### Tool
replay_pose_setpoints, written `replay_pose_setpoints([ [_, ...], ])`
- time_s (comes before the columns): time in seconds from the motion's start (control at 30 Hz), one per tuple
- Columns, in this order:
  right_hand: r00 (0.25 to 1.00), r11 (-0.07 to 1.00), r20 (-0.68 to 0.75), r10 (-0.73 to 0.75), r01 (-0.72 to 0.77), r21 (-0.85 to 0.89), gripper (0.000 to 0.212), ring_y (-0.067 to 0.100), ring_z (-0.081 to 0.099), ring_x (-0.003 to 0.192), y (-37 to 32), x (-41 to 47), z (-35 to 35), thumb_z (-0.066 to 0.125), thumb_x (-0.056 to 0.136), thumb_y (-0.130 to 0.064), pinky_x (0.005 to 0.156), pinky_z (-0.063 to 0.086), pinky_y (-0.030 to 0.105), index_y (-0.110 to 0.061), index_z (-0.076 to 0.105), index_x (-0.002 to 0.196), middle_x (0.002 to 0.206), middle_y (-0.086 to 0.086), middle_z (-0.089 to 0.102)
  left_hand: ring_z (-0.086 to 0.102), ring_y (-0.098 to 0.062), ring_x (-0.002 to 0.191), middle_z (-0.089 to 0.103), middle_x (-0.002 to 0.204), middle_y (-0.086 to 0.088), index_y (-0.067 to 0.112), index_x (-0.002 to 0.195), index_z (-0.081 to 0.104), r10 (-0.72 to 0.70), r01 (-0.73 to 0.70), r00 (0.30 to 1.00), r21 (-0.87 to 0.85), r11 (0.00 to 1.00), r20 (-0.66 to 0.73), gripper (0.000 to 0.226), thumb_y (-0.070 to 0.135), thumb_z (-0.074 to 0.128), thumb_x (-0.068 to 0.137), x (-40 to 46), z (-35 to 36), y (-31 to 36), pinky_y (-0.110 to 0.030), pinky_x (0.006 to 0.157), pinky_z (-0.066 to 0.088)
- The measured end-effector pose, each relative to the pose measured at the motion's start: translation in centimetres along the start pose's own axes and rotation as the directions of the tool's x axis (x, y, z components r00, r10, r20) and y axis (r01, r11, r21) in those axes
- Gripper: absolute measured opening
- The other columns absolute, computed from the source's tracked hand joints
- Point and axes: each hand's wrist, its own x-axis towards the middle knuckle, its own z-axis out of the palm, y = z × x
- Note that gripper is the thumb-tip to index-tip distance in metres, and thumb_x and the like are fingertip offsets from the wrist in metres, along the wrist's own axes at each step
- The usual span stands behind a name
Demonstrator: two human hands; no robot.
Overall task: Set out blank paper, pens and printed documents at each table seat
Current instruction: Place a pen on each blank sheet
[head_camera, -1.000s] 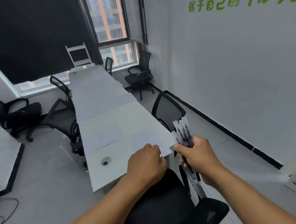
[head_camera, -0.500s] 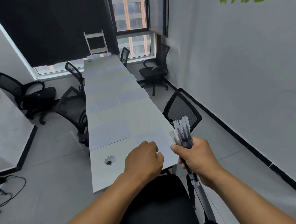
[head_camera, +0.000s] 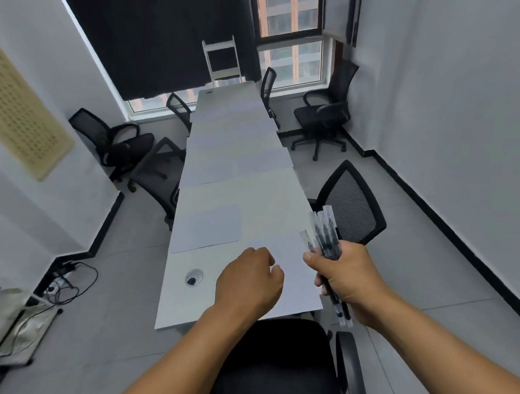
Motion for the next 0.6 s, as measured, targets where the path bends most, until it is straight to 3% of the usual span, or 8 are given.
replay_pose_setpoints([
  [0.17, 0.994, 0.995, 0.082, 0.073, -0.078, 0.058, 0.005, 0.021, 0.067, 0.059, 1.1, 1.9, -2.0, 0.08, 0.081, -0.037, 0.056, 0.056, 0.034, -0.037, 0.079, 0.086, 0.064, 0.003, 0.07, 0.066, -0.018, 0.11, 0.067, 0.124, 0.011, 0.032, 0.124, 0.067, -0.068, 0.068, 0.998, 0.038, 0.997, 0.002, 0.032, 0.046, 0.046, 0.105, 0.0, 1.2, 2.4, -0.035, 0.086, 0.055],
  [0.3, 0.982, 0.987, 0.135, 0.134, -0.144, 0.071, 0.006, 0.021, 0.066, 0.059, 1.7, 2.8, -1.8, 0.075, 0.083, -0.024, 0.053, 0.054, 0.033, -0.019, 0.078, 0.081, 0.065, 0.005, 0.068, 0.066, -0.018, 0.108, 0.068, 0.122, 0.011, 0.032, 0.122, 0.068, -0.11, 0.111, 0.994, 0.05, 0.993, -0.015, 0.03, 0.045, 0.046, 0.105, 0.7, 1.1, 2.7, -0.035, 0.085, 0.054],
  [0.4, 0.978, 0.986, 0.149, 0.144, -0.154, 0.057, 0.006, 0.021, 0.068, 0.061, 2.4, 3.6, -1.4, 0.075, 0.09, -0.019, 0.055, 0.056, 0.032, -0.013, 0.077, 0.091, 0.066, 0.005, 0.069, 0.066, -0.018, 0.107, 0.068, 0.119, 0.011, 0.031, 0.119, 0.068, -0.134, 0.135, 0.991, 0.052, 0.989, -0.016, 0.029, 0.044, 0.046, 0.105, 1.4, 1.3, 2.5, -0.035, 0.084, 0.053],
  [0.6, 0.977, 0.985, 0.144, 0.158, -0.166, 0.049, 0.013, 0.02, 0.068, 0.061, 4.5, 5.0, 0.2, 0.078, 0.095, -0.028, 0.059, 0.058, 0.033, -0.016, 0.076, 0.101, 0.067, 0.003, 0.072, 0.067, -0.018, 0.096, 0.071, 0.108, 0.011, 0.029, 0.107, 0.069, -0.129, 0.129, 0.992, 0.03, 0.991, 0.001, 0.027, 0.044, 0.046, 0.108, 2.8, 2.7, 1.0, -0.037, 0.08, 0.057],
])
